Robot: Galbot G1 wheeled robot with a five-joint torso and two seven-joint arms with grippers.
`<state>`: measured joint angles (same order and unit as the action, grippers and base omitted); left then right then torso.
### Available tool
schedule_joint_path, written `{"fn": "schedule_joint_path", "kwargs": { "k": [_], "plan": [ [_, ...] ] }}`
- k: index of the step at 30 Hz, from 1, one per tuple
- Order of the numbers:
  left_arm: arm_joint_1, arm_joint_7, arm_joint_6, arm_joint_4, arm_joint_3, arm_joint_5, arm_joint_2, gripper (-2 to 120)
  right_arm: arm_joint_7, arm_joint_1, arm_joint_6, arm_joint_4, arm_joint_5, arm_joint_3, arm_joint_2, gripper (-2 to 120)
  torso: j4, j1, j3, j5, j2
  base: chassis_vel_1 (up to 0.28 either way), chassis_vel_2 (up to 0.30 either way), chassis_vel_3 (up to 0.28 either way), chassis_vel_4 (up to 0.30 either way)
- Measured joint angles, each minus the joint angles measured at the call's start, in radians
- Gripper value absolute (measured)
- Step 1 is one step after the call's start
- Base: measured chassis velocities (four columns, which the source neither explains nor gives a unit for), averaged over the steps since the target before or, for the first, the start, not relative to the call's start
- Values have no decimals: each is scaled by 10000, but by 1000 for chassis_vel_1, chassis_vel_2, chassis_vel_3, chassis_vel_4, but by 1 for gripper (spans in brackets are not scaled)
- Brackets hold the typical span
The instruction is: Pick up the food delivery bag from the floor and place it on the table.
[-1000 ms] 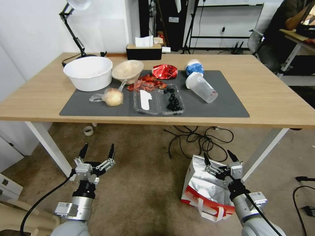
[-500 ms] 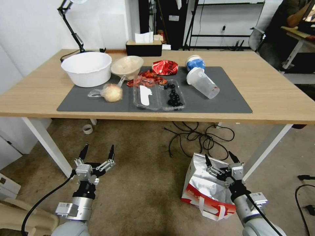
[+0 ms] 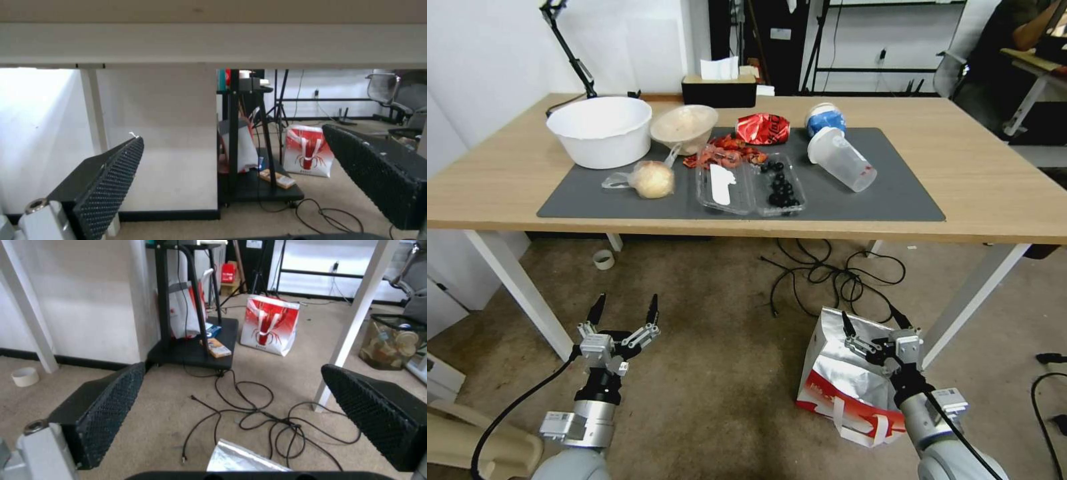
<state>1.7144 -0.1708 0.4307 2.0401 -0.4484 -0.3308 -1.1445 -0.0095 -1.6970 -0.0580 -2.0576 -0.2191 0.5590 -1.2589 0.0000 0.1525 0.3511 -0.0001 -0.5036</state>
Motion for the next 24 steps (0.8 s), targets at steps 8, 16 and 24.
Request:
{"fn": "schedule_joint_path", "kwargs": {
  "k": [8, 16, 24],
  "plan": [
    [-54, 20, 140, -92, -29, -16, -36, 100, -24, -44, -16, -61, 0, -3, 3, 100, -1, -126, -217, 0, 343, 0, 0, 0, 0],
    [-125, 151, 183, -217, 55, -10, 37, 100, -23, -34, -17, -62, 0, 15, -3, 100, 0, -244, -426, 1, 671, 0, 0, 0, 0],
    [-134, 251, 223, -273, 66, -28, 41, 100, -22, -132, -85, 87, 17, 17, 59, 100, -1, -349, -646, 1, 996, 0, 0, 0, 0]
  ]
}}
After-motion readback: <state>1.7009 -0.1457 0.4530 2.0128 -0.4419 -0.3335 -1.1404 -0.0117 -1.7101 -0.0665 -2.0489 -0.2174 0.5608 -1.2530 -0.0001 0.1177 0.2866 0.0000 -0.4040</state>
